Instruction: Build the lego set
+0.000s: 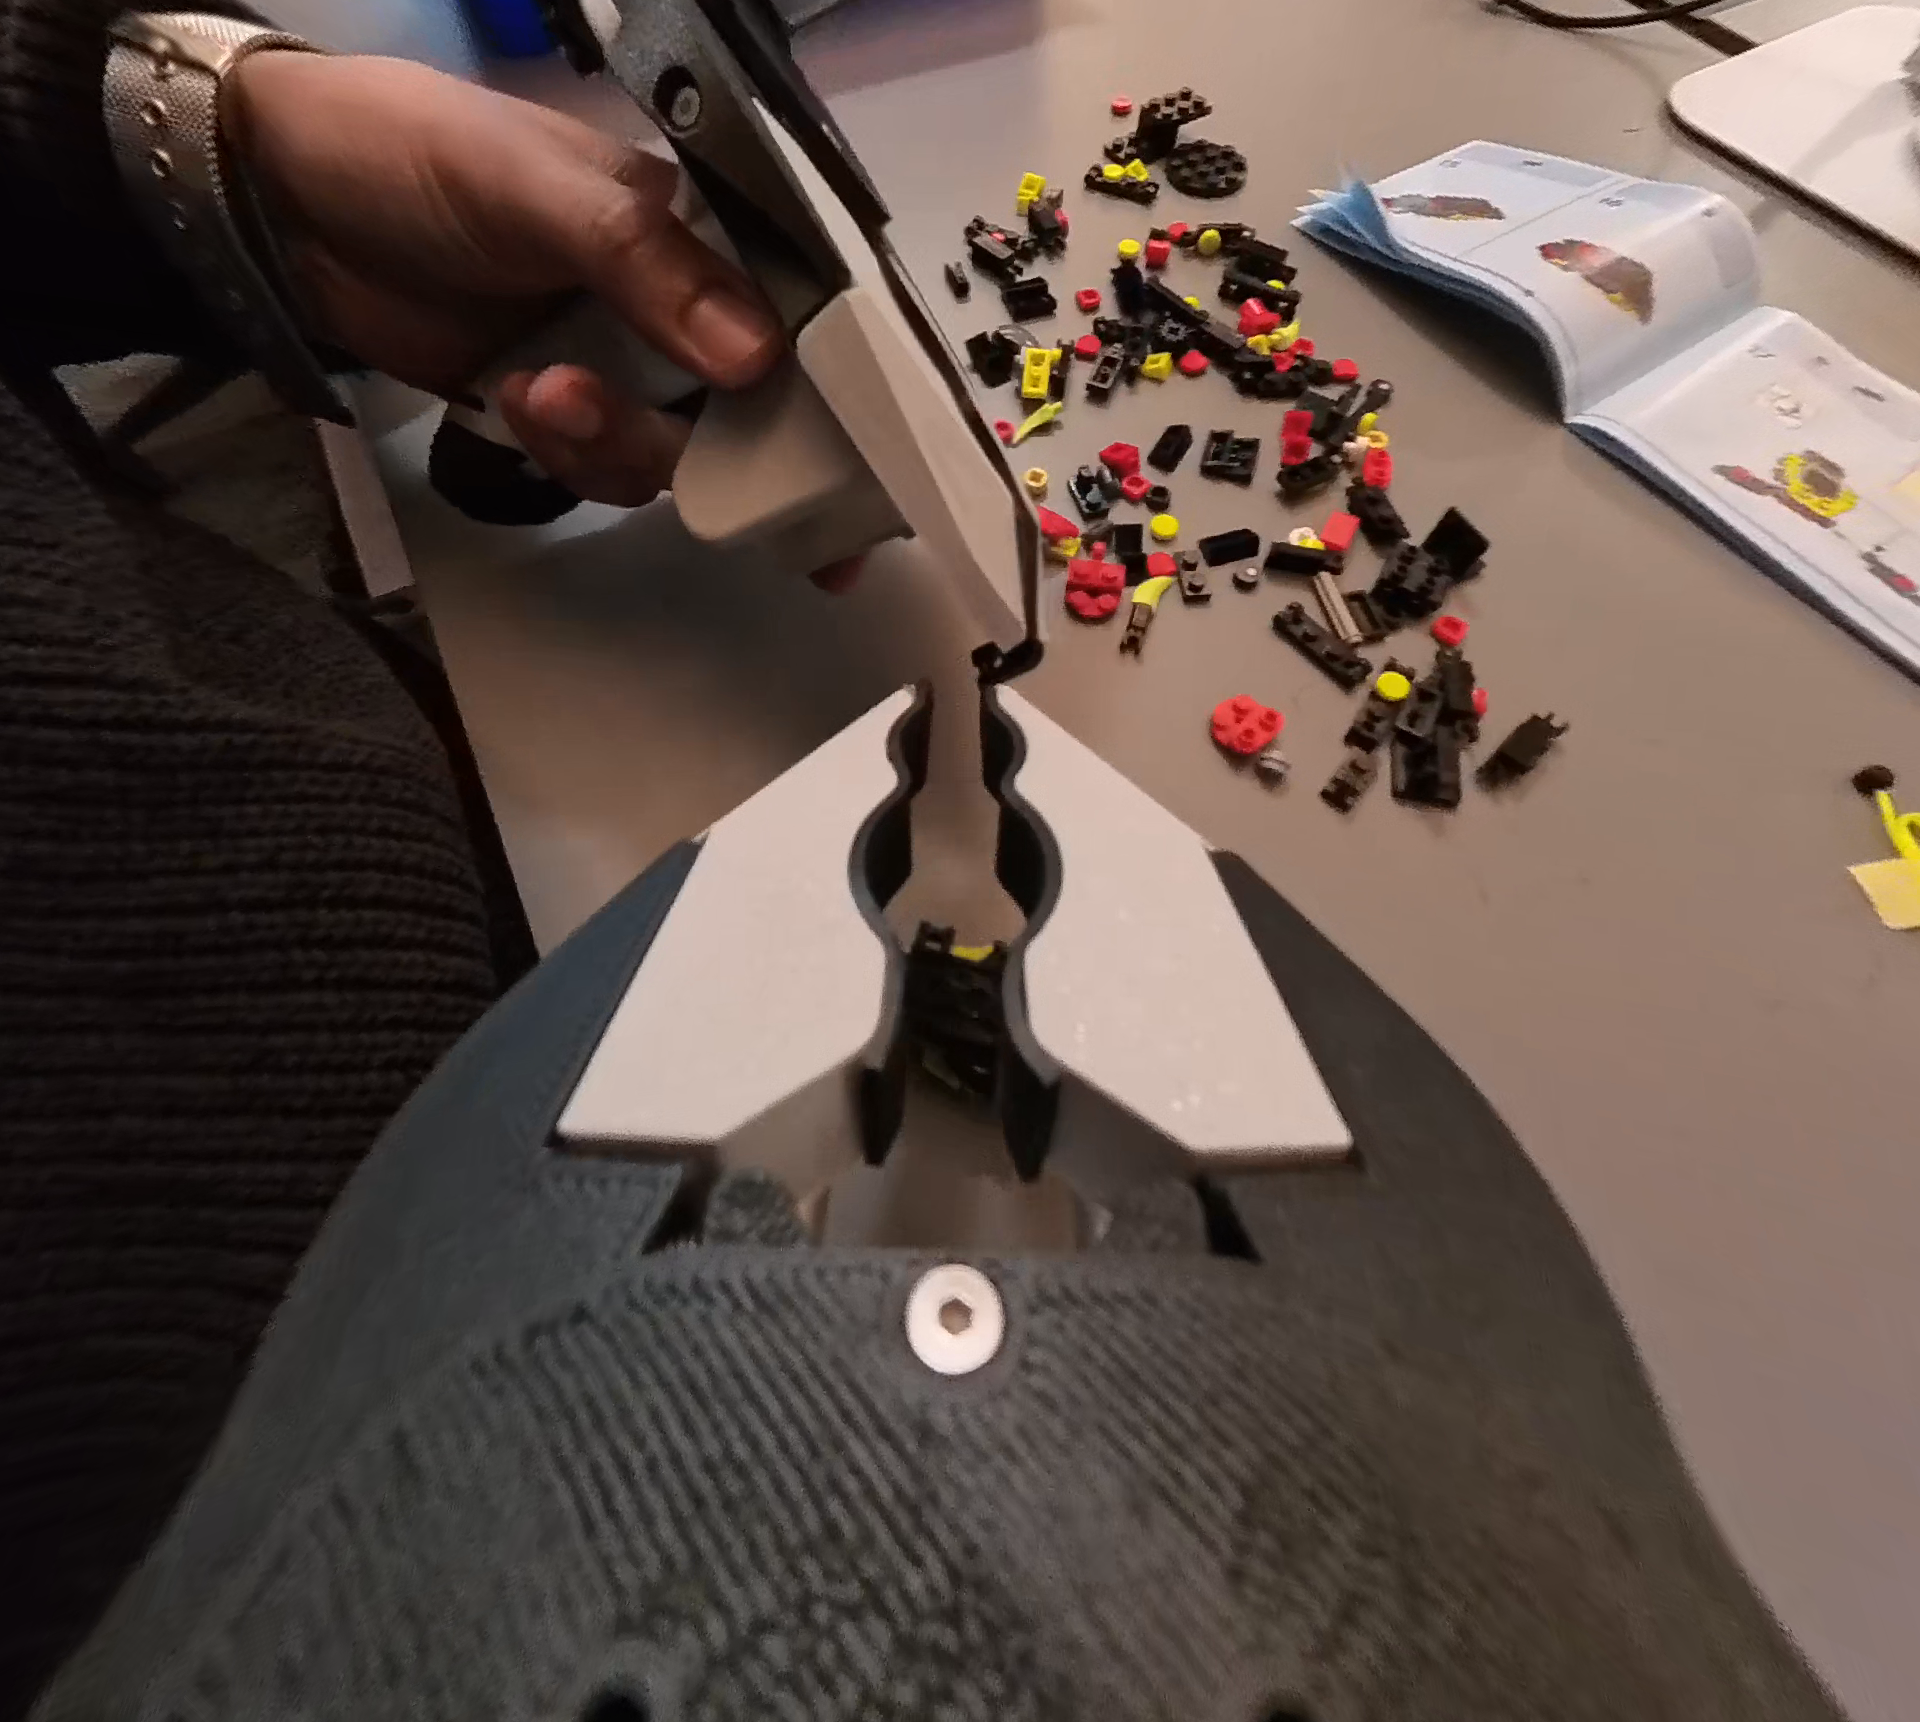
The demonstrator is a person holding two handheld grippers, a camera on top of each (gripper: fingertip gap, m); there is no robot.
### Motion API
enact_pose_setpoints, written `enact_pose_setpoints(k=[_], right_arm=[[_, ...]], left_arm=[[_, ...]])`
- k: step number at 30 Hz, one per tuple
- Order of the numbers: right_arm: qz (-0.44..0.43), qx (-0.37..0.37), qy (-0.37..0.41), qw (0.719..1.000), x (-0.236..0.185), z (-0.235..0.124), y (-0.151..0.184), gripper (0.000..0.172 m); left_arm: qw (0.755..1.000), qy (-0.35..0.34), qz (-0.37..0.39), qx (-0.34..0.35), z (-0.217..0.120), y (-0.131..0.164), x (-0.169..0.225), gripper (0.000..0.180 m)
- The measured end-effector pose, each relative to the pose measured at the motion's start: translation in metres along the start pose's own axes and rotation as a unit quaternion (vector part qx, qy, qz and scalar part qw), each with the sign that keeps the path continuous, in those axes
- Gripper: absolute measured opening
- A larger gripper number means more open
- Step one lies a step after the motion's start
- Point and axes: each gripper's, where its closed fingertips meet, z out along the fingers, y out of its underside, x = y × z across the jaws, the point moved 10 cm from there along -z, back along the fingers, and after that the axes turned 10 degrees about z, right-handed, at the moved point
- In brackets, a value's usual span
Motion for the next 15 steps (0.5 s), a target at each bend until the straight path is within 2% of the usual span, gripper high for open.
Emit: enact_pose_setpoints(k=[4,10,15], right_arm=[[0.018,0.012,-0.009,1.000,0.007,-0.002,-0.003,0.008],[0.090,0.018,-0.083,0.992,0.015,-0.002,-0.004,0.009],[0.131,0.025,-0.129,0.983,0.018,-0.005,-0.003,0.007]], left_arm=[[0.999,-0.013,0.033,-0.013,-0.006,0.003,0.004,0.001],[0.991,-0.018,0.121,-0.046,-0.006,0.007,0.017,0.001],[0.990,-0.002,0.135,-0.043,-0.007,0.006,0.021,0.001]])
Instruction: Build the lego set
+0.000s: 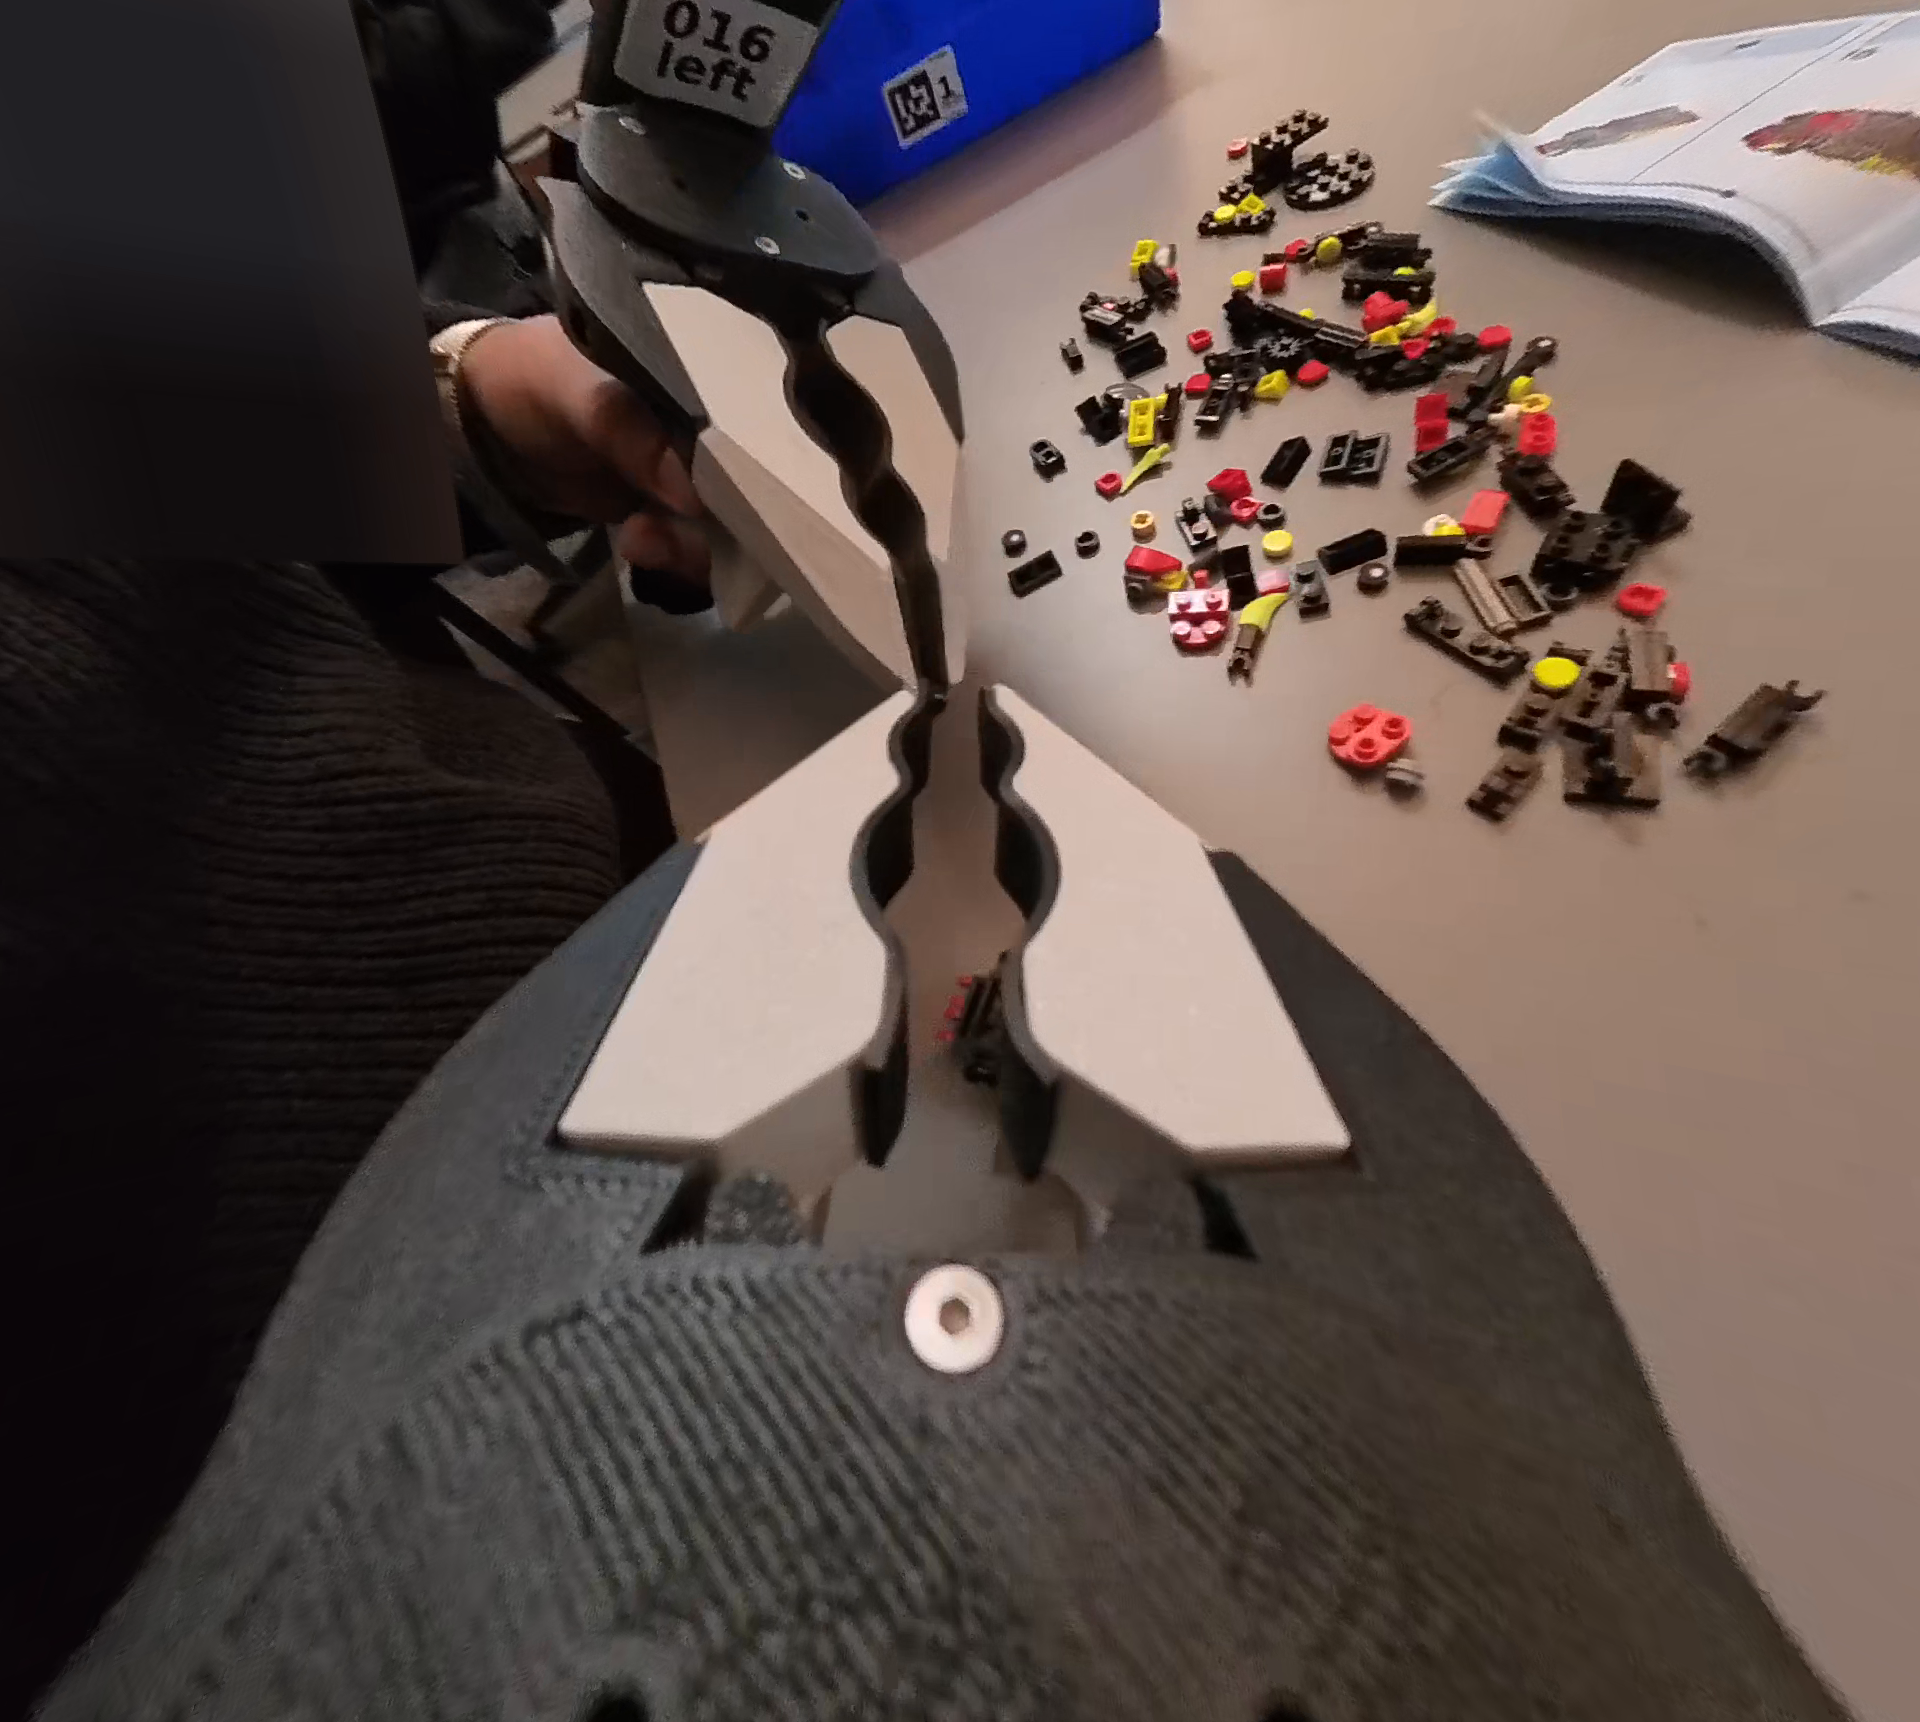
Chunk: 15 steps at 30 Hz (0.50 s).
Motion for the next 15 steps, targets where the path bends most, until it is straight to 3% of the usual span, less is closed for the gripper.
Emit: enact_pose_setpoints(k=[7,15], right_arm=[[0.052,0.000,-0.063,0.997,0.0009,-0.0039,0.0035,0.008],[0.064,0.002,-0.068,0.996,0.0007,-0.0107,0.0076,0.006]], left_arm=[[1.000,0.018,0.016,0.006,0.0015,-0.0039,0.0024,0.000],[0.998,0.061,0.027,-0.006,0.0081,-0.0072,0.0051,0.000]])
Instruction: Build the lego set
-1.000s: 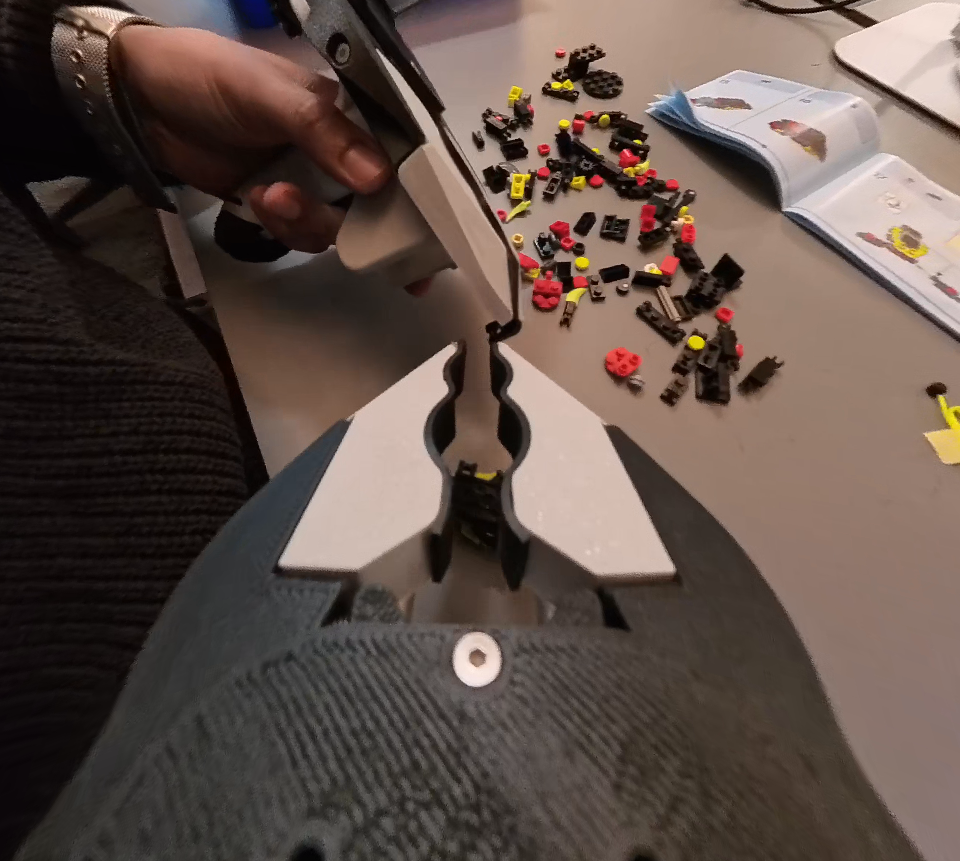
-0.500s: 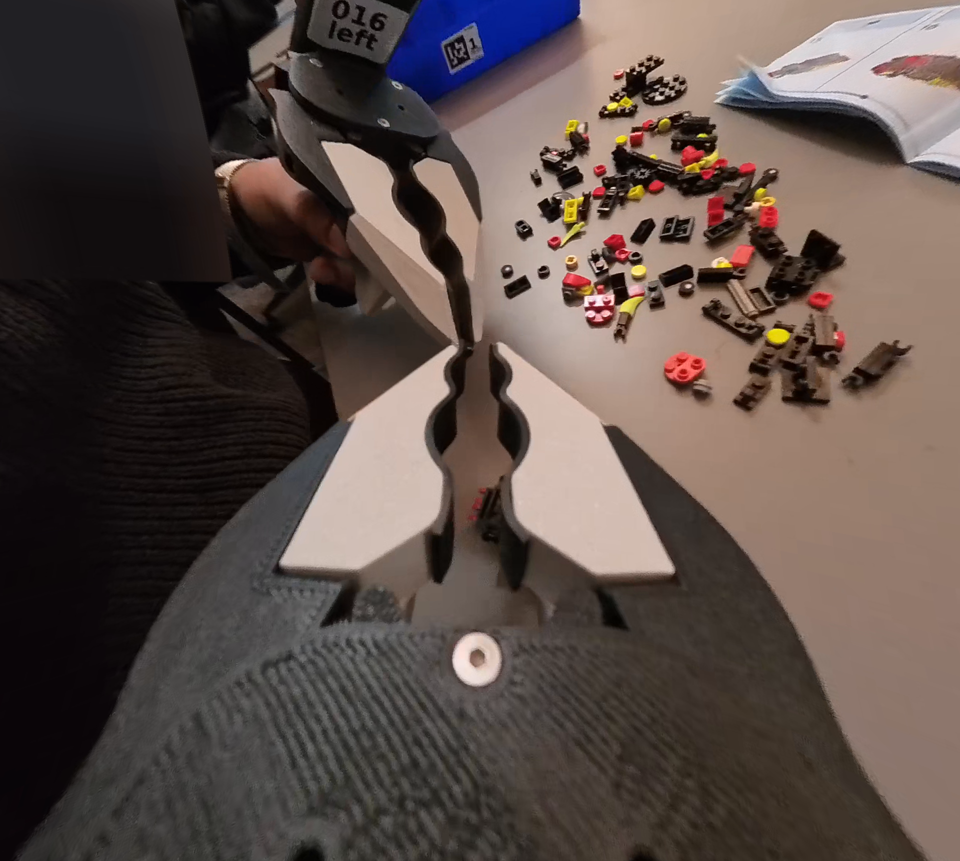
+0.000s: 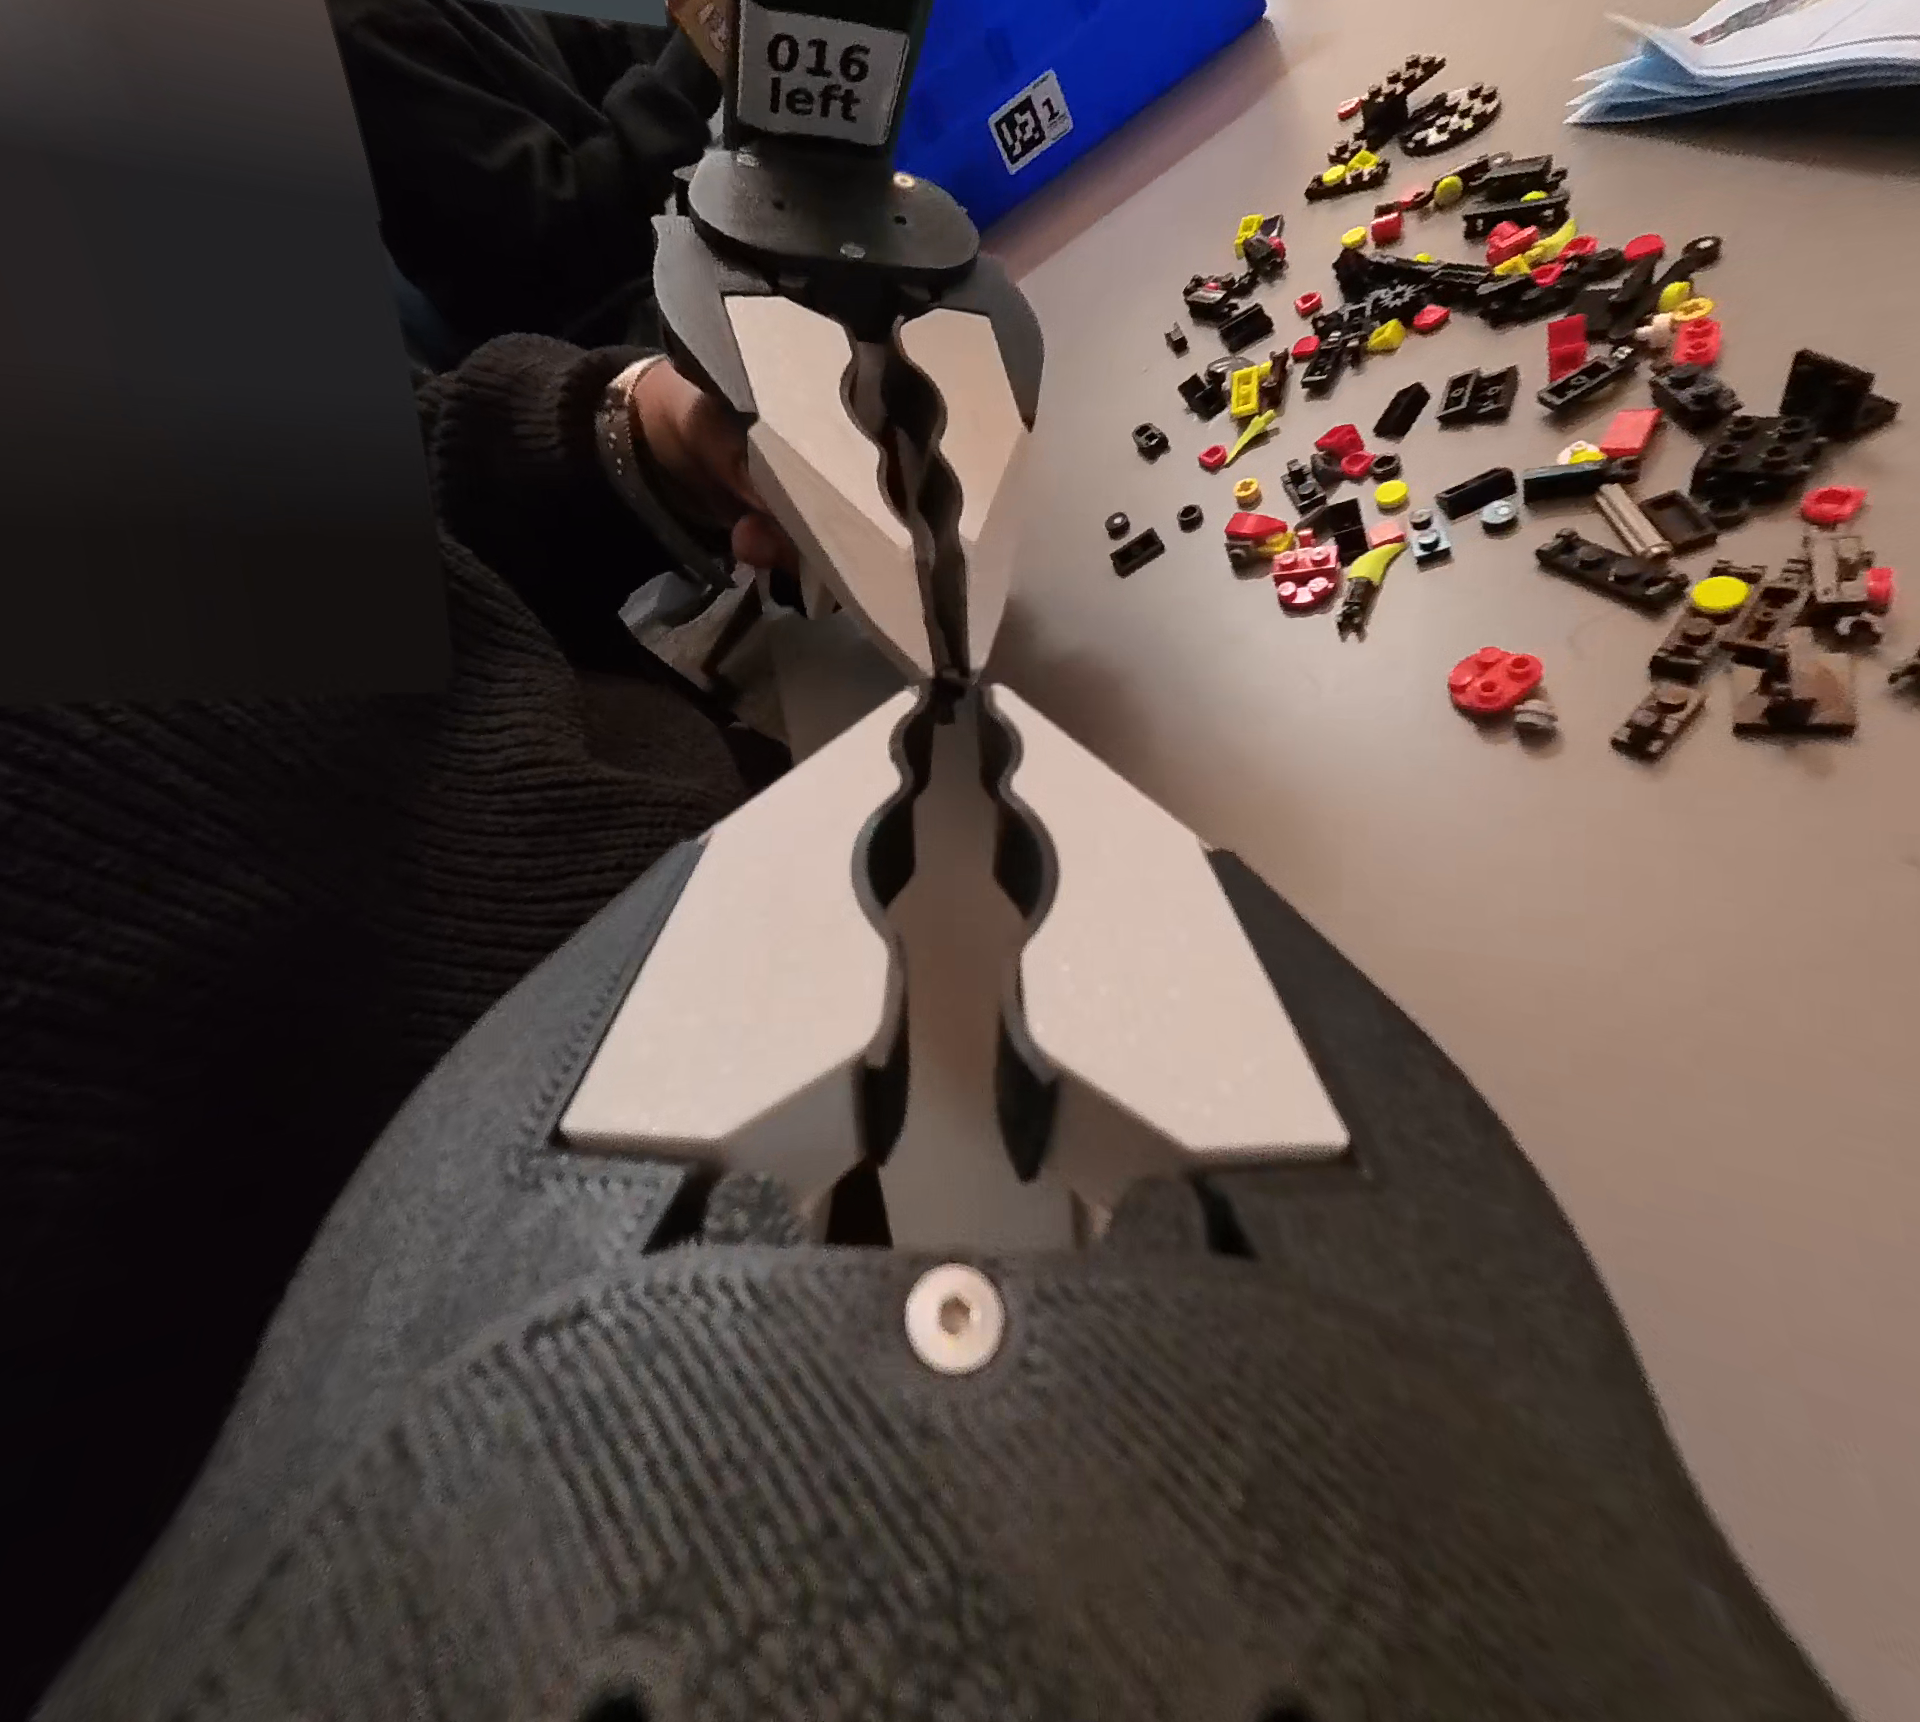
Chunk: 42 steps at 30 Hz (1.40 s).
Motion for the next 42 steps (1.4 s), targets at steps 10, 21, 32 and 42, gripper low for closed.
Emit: enact_pose_setpoints(k=[10,21,32,42], right_arm=[[0.055,0.055,0.013,0.997,0.005,-0.015,0.000,0.003],[0.245,0.161,-0.016,0.956,0.021,-0.021,0.003,0.002],[0.295,0.165,-0.060,0.939,0.022,-0.017,0.006,0.002],[0.293,0.165,-0.073,0.939,0.022,-0.020,0.006,0.000]], left_arm=[[0.999,-0.028,0.029,0.008,0.006,-0.008,-0.002,0.025],[0.970,-0.171,0.174,0.006,0.017,-0.017,0.007,0.022],[0.969,-0.166,0.184,0.008,0.018,-0.018,0.009,0.011],[0.983,-0.135,0.119,0.041,0.012,-0.020,0.002,0.006]])
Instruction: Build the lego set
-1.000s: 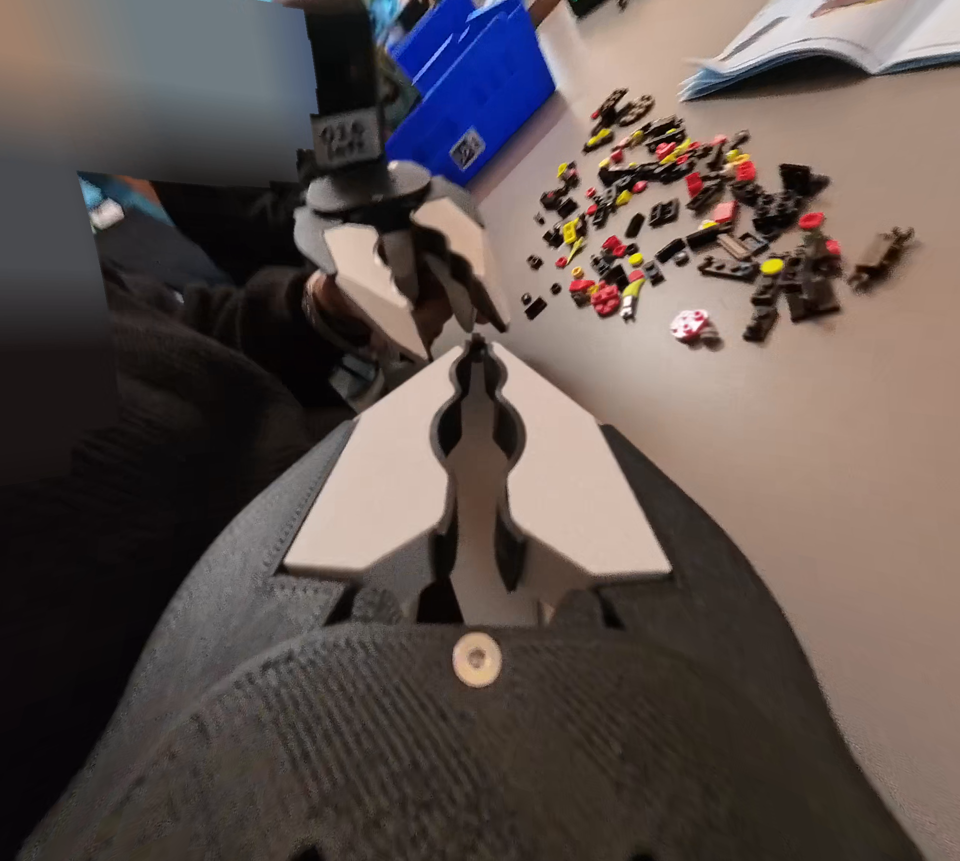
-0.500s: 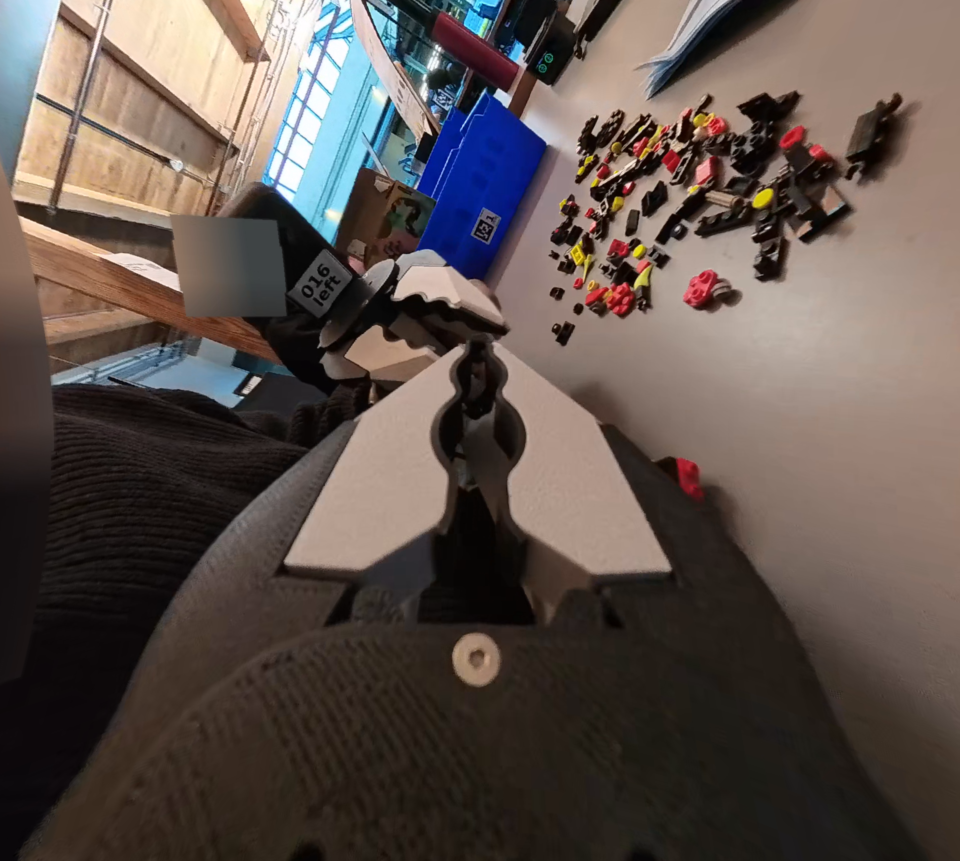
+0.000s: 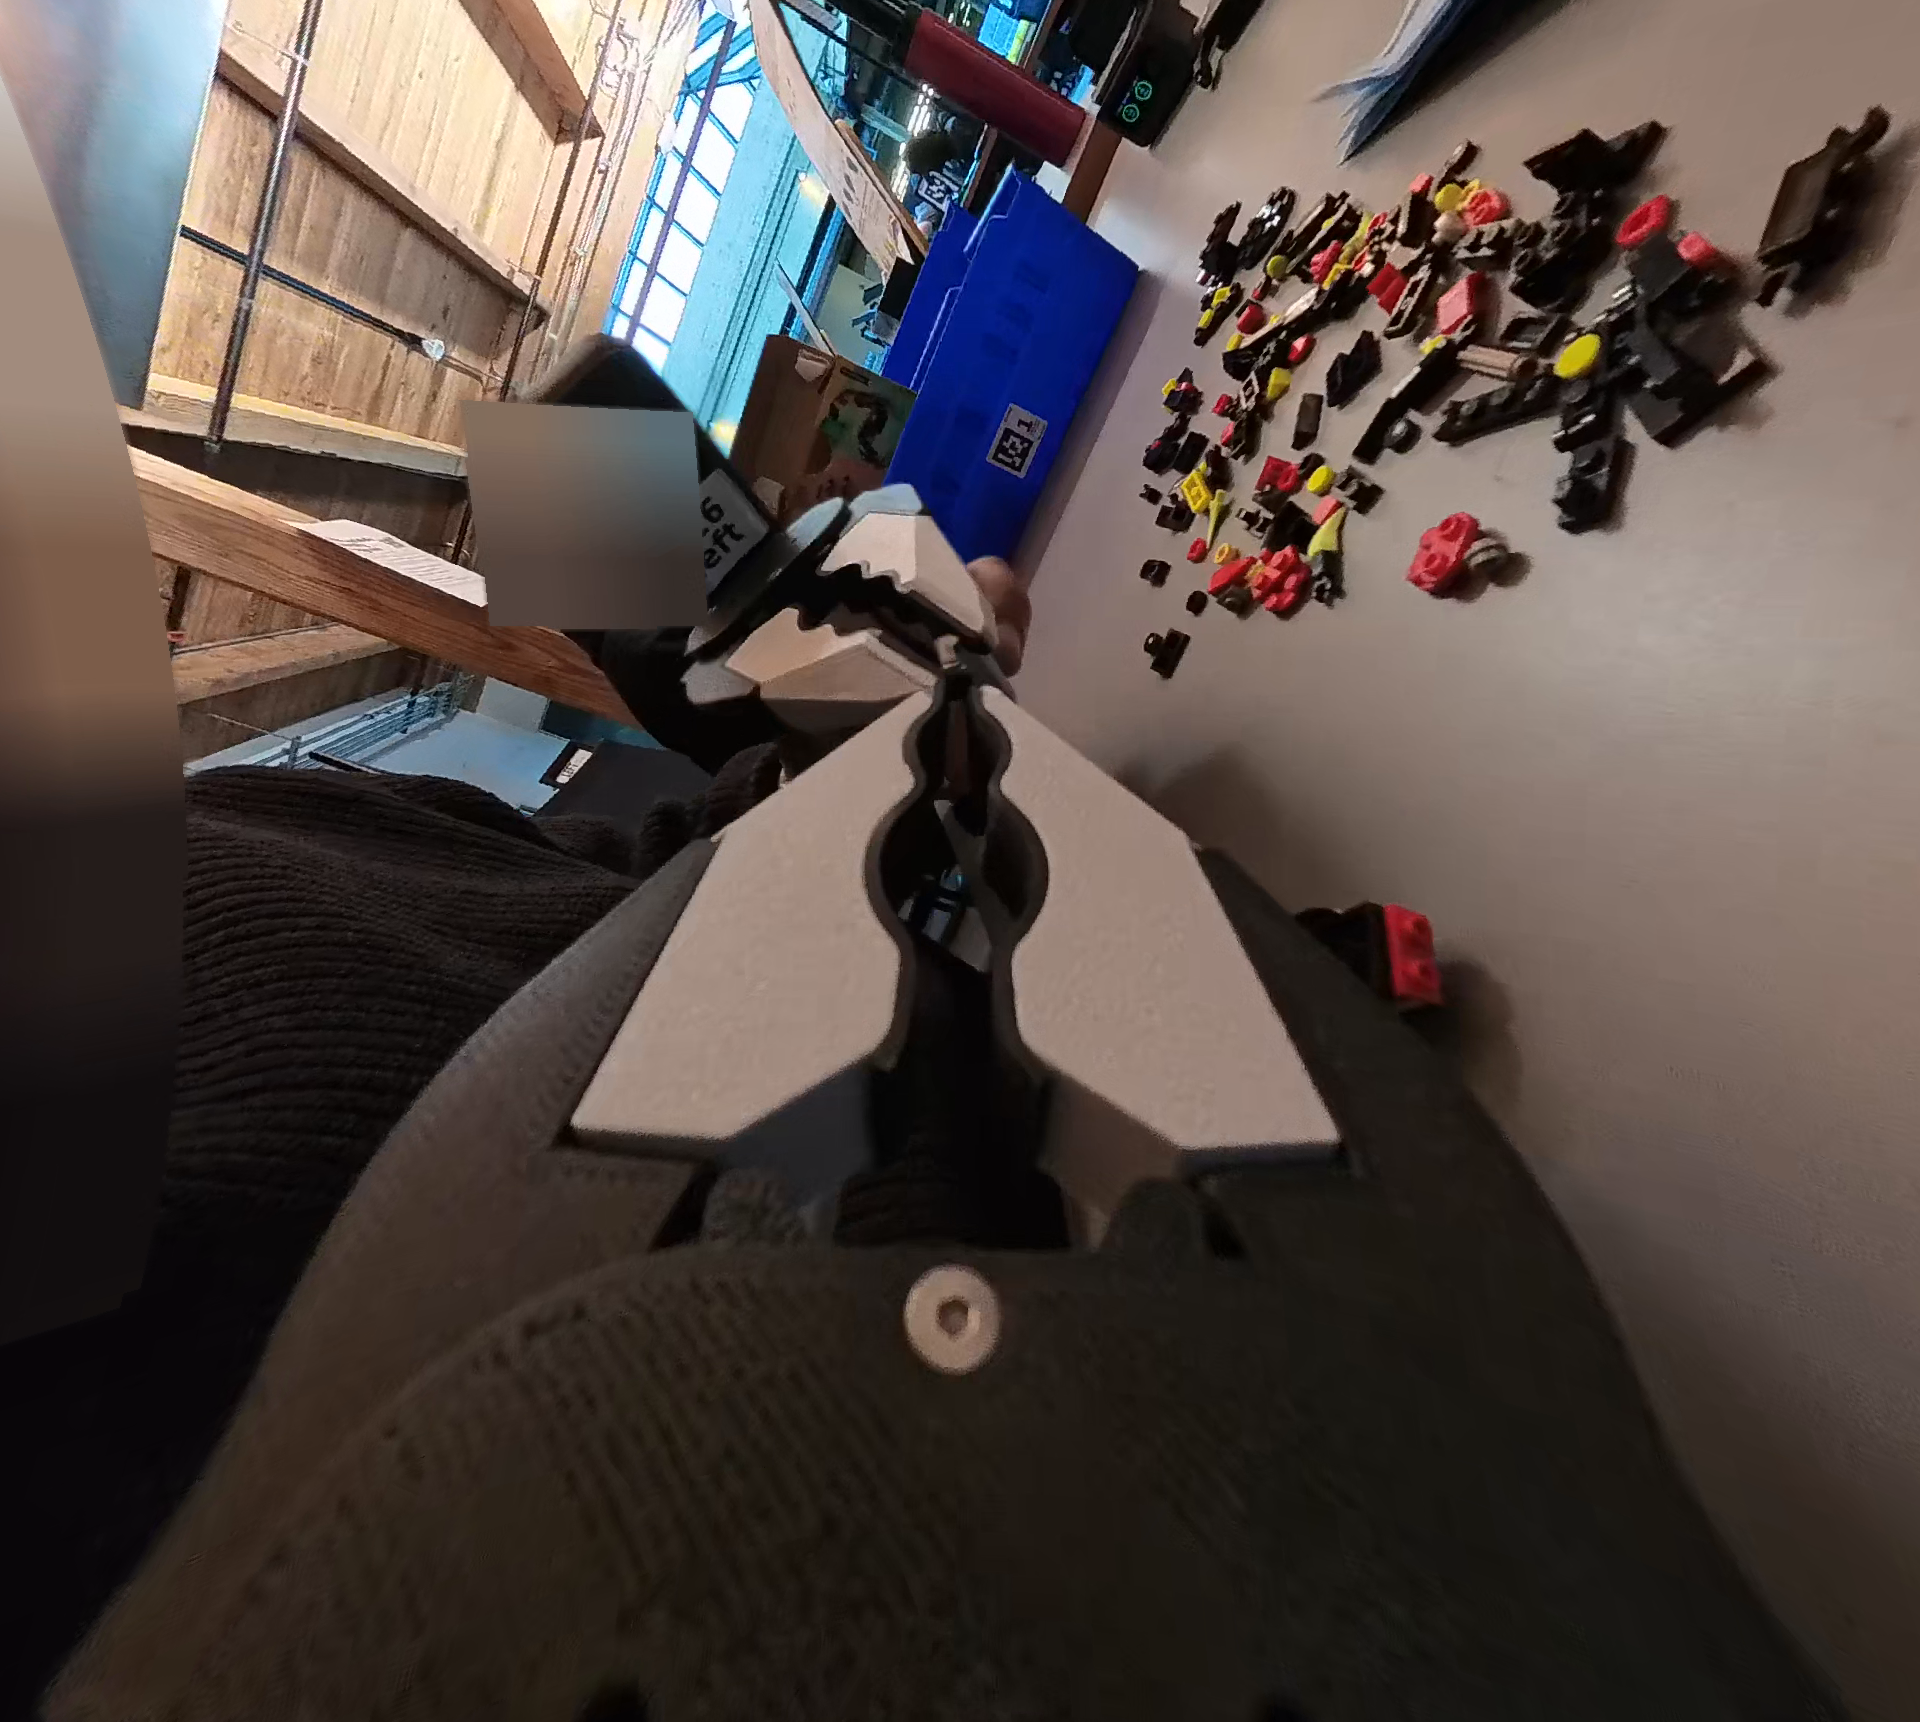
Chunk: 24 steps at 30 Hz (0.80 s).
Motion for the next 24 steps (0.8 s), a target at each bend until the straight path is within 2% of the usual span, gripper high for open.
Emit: enact_pose_setpoints(k=[5,9,15,20,24], right_arm=[[-0.043,-0.003,0.013,0.999,-0.004,-0.001,-0.001,0.000],[-0.081,-0.017,0.028,0.996,-0.008,0.001,0.001,0.001],[-0.127,-0.039,0.056,0.989,-0.010,0.004,0.004,0.001],[-0.119,-0.031,0.049,0.991,-0.010,0.002,0.002,0.001],[-0.121,-0.036,0.050,0.991,-0.010,0.002,0.003,0.001]], left_arm=[[0.986,0.094,-0.135,0.020,0.002,0.005,-0.007,0.016],[0.966,0.131,-0.219,0.051,0.001,0.008,-0.014,0.011],[0.956,0.139,-0.254,0.042,0.003,0.013,-0.018,0.003],[0.953,0.140,-0.266,0.041,0.004,0.015,-0.020,0.011],[0.951,0.150,-0.266,0.039,0.006,0.015,-0.019,0.003]])
